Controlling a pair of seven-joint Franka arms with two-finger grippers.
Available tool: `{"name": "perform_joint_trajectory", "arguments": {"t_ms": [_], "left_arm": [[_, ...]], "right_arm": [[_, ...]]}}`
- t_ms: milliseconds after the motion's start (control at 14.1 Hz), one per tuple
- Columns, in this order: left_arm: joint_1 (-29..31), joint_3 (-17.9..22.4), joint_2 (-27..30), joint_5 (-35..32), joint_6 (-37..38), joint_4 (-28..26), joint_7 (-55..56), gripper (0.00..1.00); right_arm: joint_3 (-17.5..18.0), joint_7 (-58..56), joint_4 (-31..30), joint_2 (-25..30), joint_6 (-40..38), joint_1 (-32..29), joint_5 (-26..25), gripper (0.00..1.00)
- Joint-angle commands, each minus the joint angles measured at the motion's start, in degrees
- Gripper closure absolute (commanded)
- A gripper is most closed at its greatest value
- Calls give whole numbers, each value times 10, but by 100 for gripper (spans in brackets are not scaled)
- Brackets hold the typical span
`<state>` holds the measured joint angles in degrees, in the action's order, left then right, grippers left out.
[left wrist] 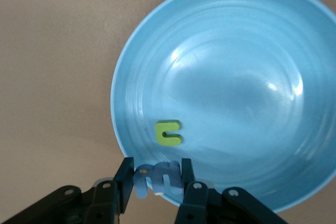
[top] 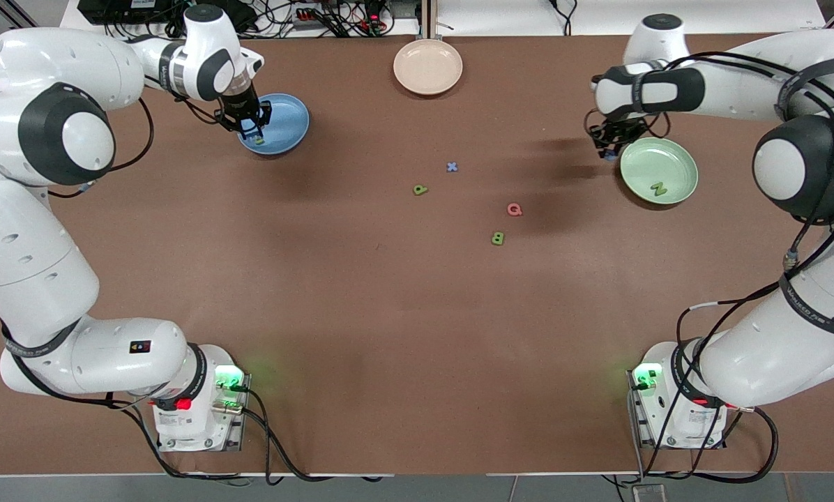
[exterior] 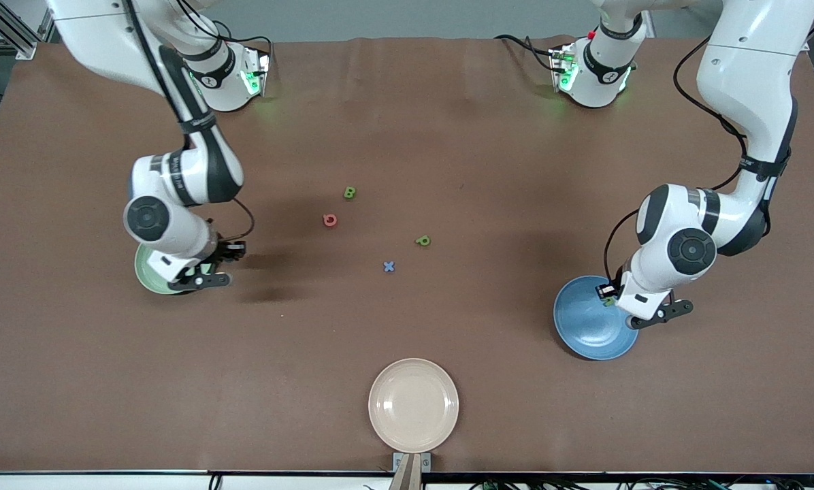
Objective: Sort upper and lower case letters into plates
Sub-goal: 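Place the blue G on the green plate with the right gripper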
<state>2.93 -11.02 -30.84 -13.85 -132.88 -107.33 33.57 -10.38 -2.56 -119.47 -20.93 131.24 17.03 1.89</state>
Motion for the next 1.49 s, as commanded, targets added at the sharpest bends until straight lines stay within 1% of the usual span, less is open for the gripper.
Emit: {"name": "perform_joint_trajectory", "arguments": {"t_ms": [0,212,283,354,424,495,566,637,778,849,990,1132,1273,1415], "left_arm": [[4,-4,-3,-7,-12,3,-4,99],[-4,-4,-35,-5,-12,48,5,97],[-6,-4,-46,0,-12,62,8,89],[-6,-5,-52,3,-12,69,13,75],[-6,-5,-54,7,-12,69,23,51],[-9,-6,-54,8,-12,69,35,36],[-13,-6,-51,8,-12,69,50,3],[-19,-10,-48,8,-12,70,69,0],[-21,-34,-47,8,-10,77,115,0],[-22,-49,-48,8,-7,78,148,0],[-27,-86,-48,8,-5,77,220,0],[-54,-110,-46,7,6,71,301,0],[-116,-113,-47,-4,19,72,399,0],[-170,-112,-55,-8,13,74,473,0]], "right_arm": [[10,-93,-13,6,18,-66,-7,74],[10,-125,-13,-6,24,-96,-7,74],[11,-124,-13,-10,24,-99,-6,73],[11,-124,-14,-16,25,-99,-5,73],[11,-124,-15,-25,31,-99,-4,72],[11,-124,-15,-30,37,-99,-4,72],[11,-124,-14,-36,38,-99,-3,71],[11,-124,-14,-38,43,-99,-2,69],[11,-124,-14,-47,46,-99,0,63],[11,-124,-14,-46,46,-98,0,57],[11,-123,-14,-39,32,-97,0,0],[11,-119,-7,-10,-17,-95,0,0],[13,-103,-7,31,-61,-83,0,0],[14,-35,-10,58,-92,-51,0,0]]}}
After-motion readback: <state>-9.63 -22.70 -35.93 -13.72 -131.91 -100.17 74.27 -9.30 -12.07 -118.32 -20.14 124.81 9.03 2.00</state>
